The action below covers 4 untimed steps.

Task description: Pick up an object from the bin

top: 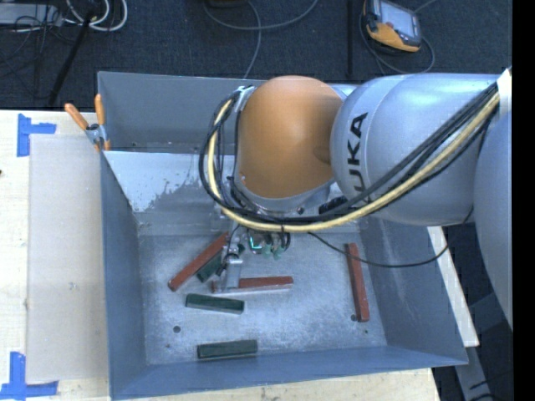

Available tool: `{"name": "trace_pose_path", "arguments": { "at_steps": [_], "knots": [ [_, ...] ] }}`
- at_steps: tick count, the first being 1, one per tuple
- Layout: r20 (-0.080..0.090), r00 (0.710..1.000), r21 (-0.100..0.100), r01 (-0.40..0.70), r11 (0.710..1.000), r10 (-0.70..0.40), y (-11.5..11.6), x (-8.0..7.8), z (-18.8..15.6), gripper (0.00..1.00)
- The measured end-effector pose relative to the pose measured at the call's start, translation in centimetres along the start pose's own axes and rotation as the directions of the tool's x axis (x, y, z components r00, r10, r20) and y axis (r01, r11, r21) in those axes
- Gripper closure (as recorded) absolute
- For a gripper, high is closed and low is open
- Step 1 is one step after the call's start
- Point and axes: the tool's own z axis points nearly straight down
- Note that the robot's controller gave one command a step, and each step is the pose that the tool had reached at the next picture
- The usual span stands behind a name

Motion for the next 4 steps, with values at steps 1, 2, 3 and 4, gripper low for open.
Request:
{"name": "trace_pose_path", "arguments": {
  "at_steps": [1, 2, 3, 4],
  "knots": [
    [0.012, 0.986, 0.0, 0.164, 0.986, -0.164, -5.4, 0.6, 14.6, 0.0],
    [0.021, 0.987, 0.0, 0.162, 0.987, -0.162, -5.3, 0.3, 13.9, 1.0],
    [0.011, 0.833, 0.005, 0.553, 0.833, -0.553, -4.4, 0.0, 2.8, 1.0],
    [0.009, 0.835, 0.003, 0.551, 0.835, -0.551, -4.5, 0.1, 2.9, 0.0]
  ]
}}
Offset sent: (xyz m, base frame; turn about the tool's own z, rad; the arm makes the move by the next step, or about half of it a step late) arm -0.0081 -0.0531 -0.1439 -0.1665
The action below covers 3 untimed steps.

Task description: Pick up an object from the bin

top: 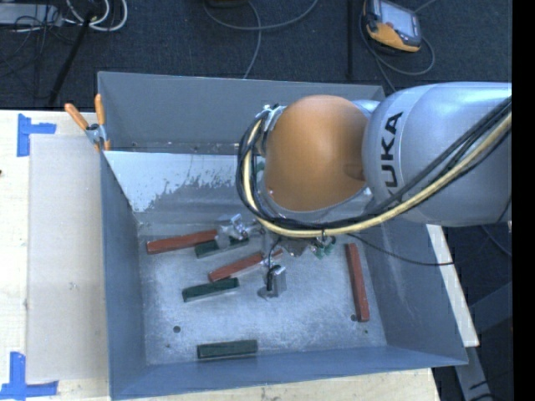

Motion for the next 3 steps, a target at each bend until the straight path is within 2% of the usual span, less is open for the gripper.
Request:
{"name": "trace_pose_path", "arguments": {
  "at_steps": [1, 2, 3],
  "knots": [
    [0.0, 0.969, -0.003, 0.249, 0.969, -0.249, -0.87, -2.81, 11.7, 0.0],
    [0.001, 0.965, 0.001, 0.263, 0.965, -0.263, -0.32, -2.98, 11.45, 0.0],
    [0.0, 0.965, -0.001, 0.261, 0.965, -0.261, -0.31, -2.92, 11.5, 1.0]
  ]
}}
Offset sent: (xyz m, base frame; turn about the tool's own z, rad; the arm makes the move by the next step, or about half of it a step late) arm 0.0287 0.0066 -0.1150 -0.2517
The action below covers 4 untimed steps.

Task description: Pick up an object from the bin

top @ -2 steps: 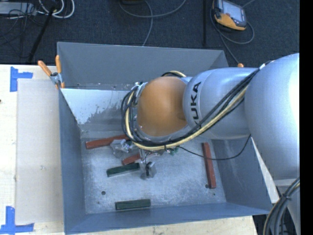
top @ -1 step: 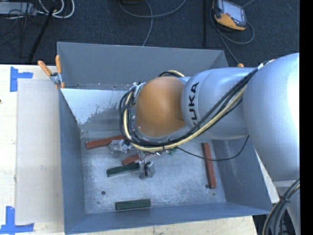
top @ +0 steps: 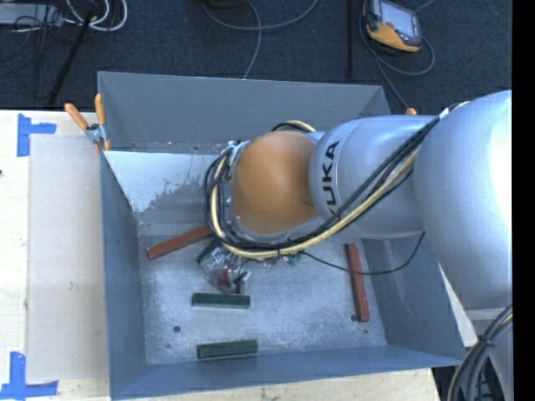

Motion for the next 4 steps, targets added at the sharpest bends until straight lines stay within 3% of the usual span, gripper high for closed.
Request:
{"name": "trace_pose_path", "arguments": {
  "at_steps": [1, 2, 3, 4],
  "knots": [
    [0.0, 1.0, 0.0, -0.001, 1.0, 0.001, 0.0, 0.0, 0.0, 0.0],
    [0.009, 0.996, 0.005, -0.088, 0.996, 0.088, 0.5, -2.8, -12.3, 0.0],
    [-0.006, 0.993, -0.006, 0.117, 0.993, -0.117, 9.5, -1.9, -4.9, 0.0],
    [0.0, 1.0, 0.004, -0.019, 1.0, 0.019, 0.8, -2.5, -3.3, 0.0]
  ]
}}
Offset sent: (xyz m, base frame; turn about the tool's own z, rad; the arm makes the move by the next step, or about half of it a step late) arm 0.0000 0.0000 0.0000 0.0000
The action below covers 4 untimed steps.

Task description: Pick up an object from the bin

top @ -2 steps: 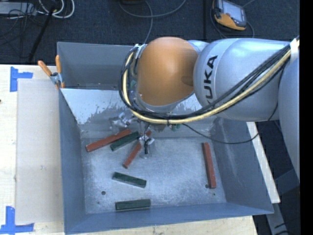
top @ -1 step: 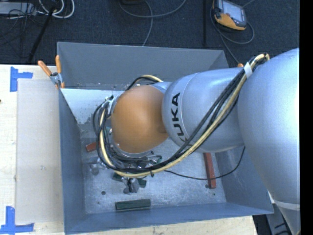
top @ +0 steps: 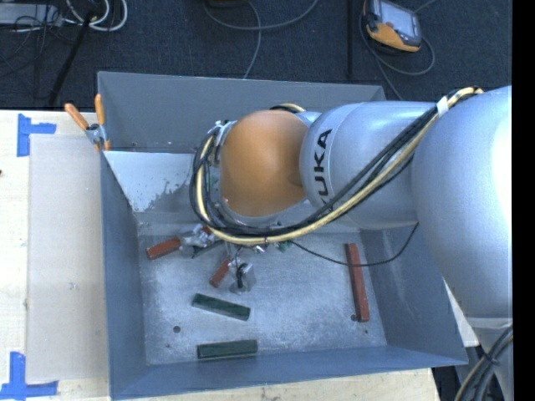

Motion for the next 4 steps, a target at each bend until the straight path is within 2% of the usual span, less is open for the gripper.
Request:
{"name": "trace_pose_path", "arguments": {
  "at_steps": [1, 2, 3, 4],
  "knots": [
    [-0.009, 1.0, -0.007, -0.02, 1.0, 0.02, 2.4, 6.9, 3.5, 0.0],
    [-0.004, 1.0, -0.001, -0.02, 1.0, 0.02, 2.1, 6.6, 3.0, 1.0],
    [-0.001, 1.0, -0.004, -0.019, 1.0, 0.019, 2.3, 6.5, 3.2, 0.0],
    [0.001, 0.982, -0.003, 0.189, 0.982, -0.189, 3.1, 4.7, 3.2, 0.0]
  ]
}}
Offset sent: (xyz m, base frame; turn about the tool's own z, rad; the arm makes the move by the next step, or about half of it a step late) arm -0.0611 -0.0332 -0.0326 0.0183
